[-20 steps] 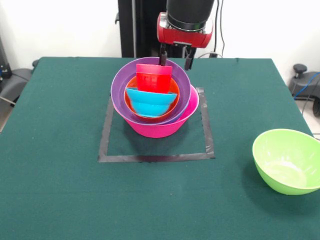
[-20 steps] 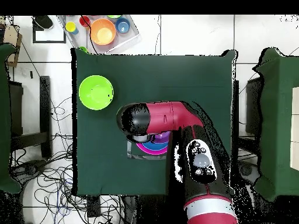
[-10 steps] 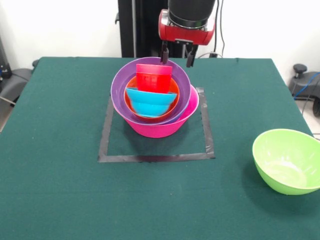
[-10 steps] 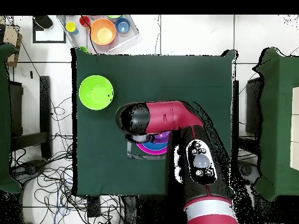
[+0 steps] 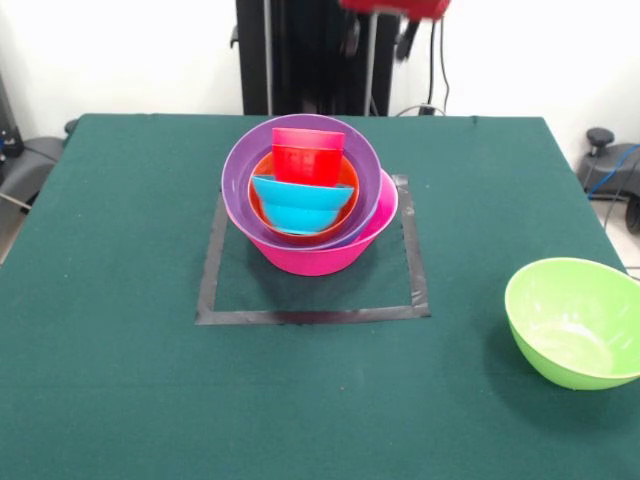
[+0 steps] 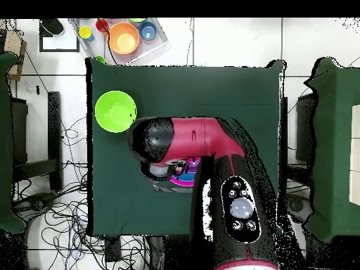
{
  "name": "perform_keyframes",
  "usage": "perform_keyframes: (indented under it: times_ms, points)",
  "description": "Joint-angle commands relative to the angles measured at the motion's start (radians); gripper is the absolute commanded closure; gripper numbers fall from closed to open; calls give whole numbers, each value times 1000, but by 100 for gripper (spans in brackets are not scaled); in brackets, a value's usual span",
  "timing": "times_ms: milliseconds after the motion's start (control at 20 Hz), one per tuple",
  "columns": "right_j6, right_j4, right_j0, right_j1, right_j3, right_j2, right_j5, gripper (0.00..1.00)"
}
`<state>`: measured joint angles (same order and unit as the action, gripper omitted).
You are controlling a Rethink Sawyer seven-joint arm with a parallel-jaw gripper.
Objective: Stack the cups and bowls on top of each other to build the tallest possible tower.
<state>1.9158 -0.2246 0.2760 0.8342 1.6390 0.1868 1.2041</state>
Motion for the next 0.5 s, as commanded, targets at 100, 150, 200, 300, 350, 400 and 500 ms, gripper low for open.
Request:
perform_keyframes:
  times_ms: [100,150,200,300,350,400,500]
  points:
    - [228,153,-77,52,-51,23,165,0]
    - [239,163,-84,38,-58,20,149,0]
    - [269,185,-96,13,-62,18,110,0]
    - [306,201,-119,-22,-67,7,34,0]
    - [329,209,-133,-43,-70,1,-14,0]
    - [356,210,-150,-70,-72,-7,-82,0]
    - [380,216,-168,-117,-79,-17,-182,0]
